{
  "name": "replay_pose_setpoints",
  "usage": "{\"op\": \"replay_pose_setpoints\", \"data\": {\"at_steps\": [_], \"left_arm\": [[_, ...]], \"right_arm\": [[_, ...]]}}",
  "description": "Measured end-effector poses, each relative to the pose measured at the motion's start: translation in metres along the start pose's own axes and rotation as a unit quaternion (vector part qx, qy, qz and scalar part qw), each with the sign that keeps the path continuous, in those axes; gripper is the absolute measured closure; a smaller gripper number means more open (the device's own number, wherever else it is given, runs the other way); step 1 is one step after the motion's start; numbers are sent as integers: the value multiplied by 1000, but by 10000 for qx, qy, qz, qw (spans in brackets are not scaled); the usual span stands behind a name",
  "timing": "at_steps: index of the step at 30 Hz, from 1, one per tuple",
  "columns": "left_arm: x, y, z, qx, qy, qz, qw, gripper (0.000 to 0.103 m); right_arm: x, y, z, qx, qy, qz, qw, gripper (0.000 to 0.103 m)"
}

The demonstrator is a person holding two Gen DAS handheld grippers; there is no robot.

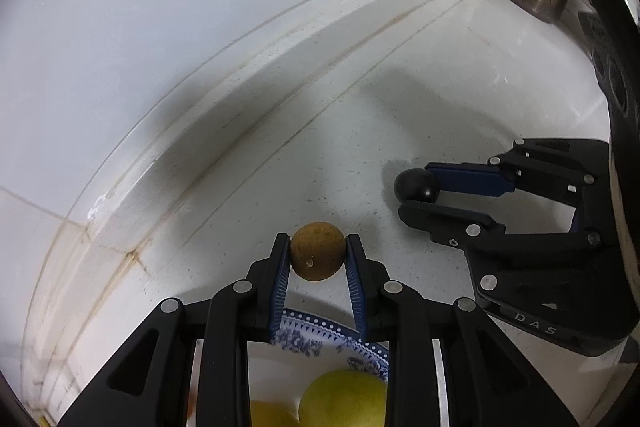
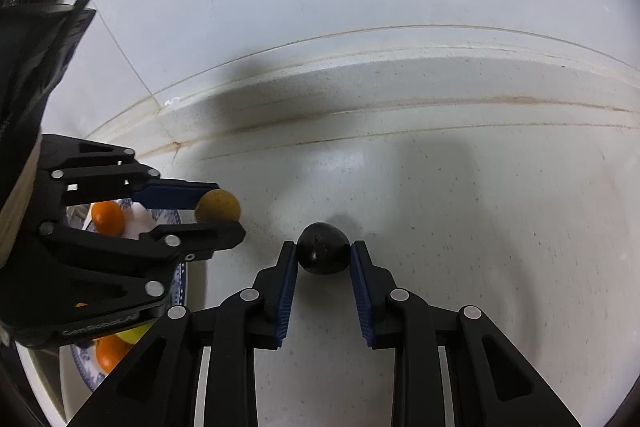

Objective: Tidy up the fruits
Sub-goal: 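Carry the kiwi and plum in both grippers over the plate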

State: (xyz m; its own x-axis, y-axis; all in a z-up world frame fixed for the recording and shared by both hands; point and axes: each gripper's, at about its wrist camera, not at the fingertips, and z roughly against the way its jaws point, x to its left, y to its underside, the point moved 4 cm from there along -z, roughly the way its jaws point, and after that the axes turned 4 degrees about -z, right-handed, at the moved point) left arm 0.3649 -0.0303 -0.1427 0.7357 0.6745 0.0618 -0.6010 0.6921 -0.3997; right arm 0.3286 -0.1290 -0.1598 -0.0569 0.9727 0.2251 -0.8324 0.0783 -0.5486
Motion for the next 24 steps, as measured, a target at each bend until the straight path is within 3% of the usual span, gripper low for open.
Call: {"op": "replay_pose_setpoints", "data": {"at_steps": [10, 15, 24], "left_arm": [[-7, 22, 37, -327, -143, 266, 9990, 76], [-15, 32, 57, -503, -82, 344, 9981, 76], [-24, 58, 105, -849, -302, 544, 9944, 76]], "right_arm": [[3, 3, 12, -157, -18, 72, 9998, 75], [7, 7, 35, -299, -37, 185, 9994, 75], [20, 16, 73, -557, -65, 406, 9976, 75]]}}
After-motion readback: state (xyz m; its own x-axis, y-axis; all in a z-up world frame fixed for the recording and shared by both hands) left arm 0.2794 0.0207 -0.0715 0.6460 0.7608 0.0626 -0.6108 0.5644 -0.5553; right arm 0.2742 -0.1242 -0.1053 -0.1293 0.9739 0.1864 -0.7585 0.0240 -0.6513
